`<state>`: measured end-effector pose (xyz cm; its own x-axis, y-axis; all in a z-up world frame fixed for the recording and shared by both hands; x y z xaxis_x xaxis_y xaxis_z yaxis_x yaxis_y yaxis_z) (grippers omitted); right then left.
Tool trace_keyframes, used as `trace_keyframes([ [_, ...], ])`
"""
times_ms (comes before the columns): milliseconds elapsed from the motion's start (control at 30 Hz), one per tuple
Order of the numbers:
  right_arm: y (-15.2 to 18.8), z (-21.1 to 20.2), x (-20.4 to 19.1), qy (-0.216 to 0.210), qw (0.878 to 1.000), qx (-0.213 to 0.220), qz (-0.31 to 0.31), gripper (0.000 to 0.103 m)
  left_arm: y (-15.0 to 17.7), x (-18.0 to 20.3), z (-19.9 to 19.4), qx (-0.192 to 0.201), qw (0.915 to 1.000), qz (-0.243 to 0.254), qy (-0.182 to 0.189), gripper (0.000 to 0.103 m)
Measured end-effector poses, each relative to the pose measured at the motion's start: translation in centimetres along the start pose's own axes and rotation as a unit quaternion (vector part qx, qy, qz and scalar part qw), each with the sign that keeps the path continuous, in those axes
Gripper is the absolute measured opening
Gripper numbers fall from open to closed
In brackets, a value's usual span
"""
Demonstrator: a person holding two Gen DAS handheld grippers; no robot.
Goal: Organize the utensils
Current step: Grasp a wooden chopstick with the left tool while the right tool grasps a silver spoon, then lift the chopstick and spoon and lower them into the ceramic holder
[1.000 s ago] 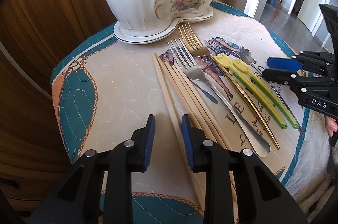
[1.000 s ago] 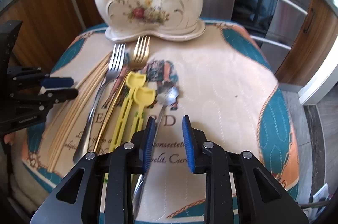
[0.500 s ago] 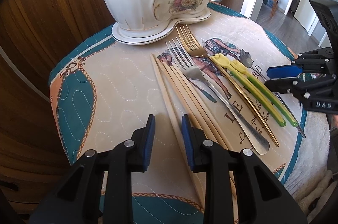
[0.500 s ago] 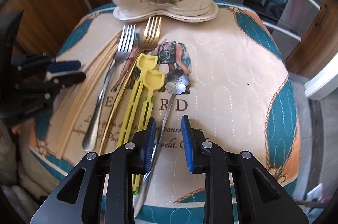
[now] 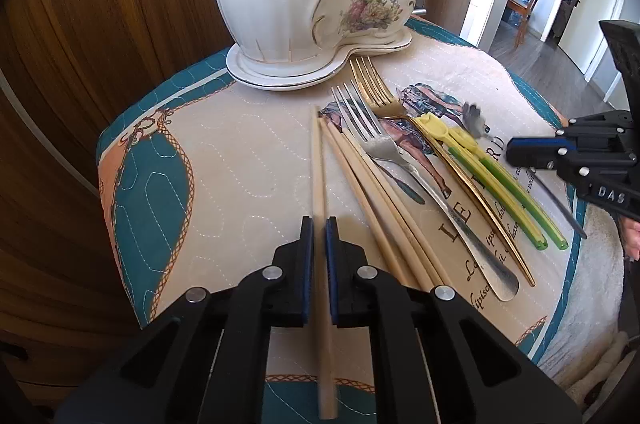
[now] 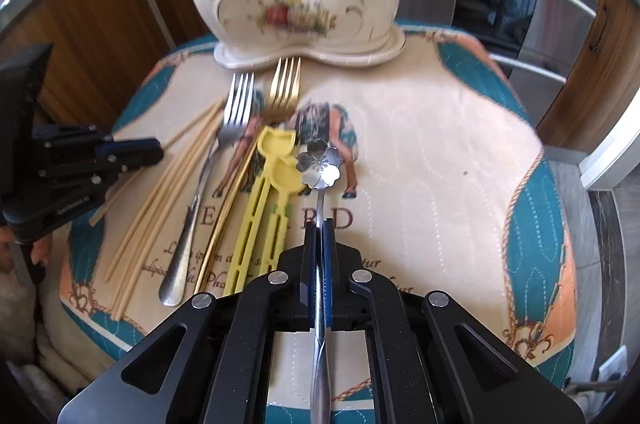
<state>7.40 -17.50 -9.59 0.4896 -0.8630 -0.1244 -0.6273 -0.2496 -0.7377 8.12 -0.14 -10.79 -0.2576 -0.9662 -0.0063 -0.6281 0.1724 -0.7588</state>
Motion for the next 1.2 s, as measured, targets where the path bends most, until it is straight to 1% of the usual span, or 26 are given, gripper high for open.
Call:
trace_keyframes([
  [67, -0.3, -0.5, 0.2, 0.005, 1.0, 0.018, 0.0, 0.004, 0.0, 0.0, -0.1, 0.002, 1.0, -0.001, 0.0, 0.006],
  [200, -1.5, -2.0, 0.6, 0.001, 0.997, 0.07, 0.014, 0.004, -0.1, -0.6, -0.7, 0.015, 0.9998, -0.013, -0.006, 0.006],
  [300, -3.1, -3.6, 0.7, 0.001, 0.992, 0.123, 0.016, 0.004, -0.6, -1.2, -1.7, 0.033, 0.9991, -0.024, -0.009, 0.006],
  [367, -4.0, -4.2, 0.9, 0.0, 0.989, 0.149, 0.018, 0.004, -1.1, -1.4, -2.3, 0.046, 0.9985, -0.027, -0.008, 0.006],
  [467, -5.5, -5.5, 0.7, 0.006, 0.981, 0.195, 0.01, 0.004, -2.3, -1.5, -3.5, 0.071, 0.9969, -0.033, -0.01, 0.006],
  [533, -6.5, -6.3, 0.6, 0.007, 0.975, 0.223, 0.008, 0.004, -3.5, -1.4, -4.7, 0.098, 0.9945, -0.037, -0.007, 0.006],
  [600, -7.9, -7.0, 0.4, 0.005, 0.968, 0.251, 0.009, 0.004, -5.0, -1.3, -6.0, 0.133, 0.9902, -0.041, 0.007, 0.006],
  [633, -8.6, -7.3, 0.4, 0.005, 0.965, 0.262, 0.009, 0.004, -5.7, -1.5, -6.4, 0.147, 0.9882, -0.043, 0.008, 0.006],
  [667, -9.4, -7.5, 0.4, 0.005, 0.961, 0.275, 0.01, 0.004, -6.8, -1.5, -7.1, 0.169, 0.9846, -0.044, 0.008, 0.006],
  [700, -10.0, -7.7, 0.3, 0.004, 0.958, 0.286, 0.011, 0.004, -7.5, -1.6, -7.5, 0.182, 0.9823, -0.044, 0.009, 0.006],
  [800, -13.3, -8.2, 0.3, 0.0, 0.944, 0.329, 0.015, 0.004, -10.4, -1.7, -8.2, 0.218, 0.9746, -0.048, 0.013, 0.005],
  [833, -14.1, -7.9, 0.3, 0.0, 0.942, 0.335, 0.015, 0.004, -11.3, -1.6, -8.3, 0.218, 0.9744, -0.05, 0.024, 0.005],
  [867, -15.2, -7.7, 0.3, -0.001, 0.941, 0.339, 0.017, 0.004, -11.8, -1.6, -8.2, 0.211, 0.9757, -0.053, 0.028, 0.003],
  [900, -15.7, -7.5, 0.3, -0.003, 0.94, 0.341, 0.019, 0.004, -12.3, -1.5, -7.7, 0.201, 0.9779, -0.053, 0.026, 0.0],
  [967, -17.0, -6.5, 0.6, -0.005, 0.94, 0.34, 0.031, 0.004, -12.7, -1.1, -7.0, 0.194, 0.98, -0.039, 0.023, 0.0],
  [1033, -17.5, -5.6, 0.9, -0.014, 0.942, 0.333, 0.047, 0.004, -12.4, -0.9, -5.9, 0.175, 0.9841, -0.031, 0.014, 0.0],
  [1100, -17.6, -4.5, 1.3, -0.011, 0.945, 0.324, 0.054, 0.004, -11.7, -0.8, -4.7, 0.158, 0.9869, -0.029, 0.02, 0.0],
  [1200, -16.8, -3.6, 1.3, -0.012, 0.947, 0.317, 0.059, 0.004, -9.8, -1.2, -3.1, 0.126, 0.9915, -0.03, 0.009, 0.0],
])
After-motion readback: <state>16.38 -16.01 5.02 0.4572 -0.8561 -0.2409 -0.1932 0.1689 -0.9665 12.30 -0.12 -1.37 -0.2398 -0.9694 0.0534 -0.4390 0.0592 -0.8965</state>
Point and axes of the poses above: each gripper's, at about its wrist camera, not at the fingertips, and z roughly the way its jaws point, x to its right, y to its underside, the point moved 7 cm from there along z, roughly the way its jaws point, and after that the axes turned 15 degrees about x, right-handed, at the moved point
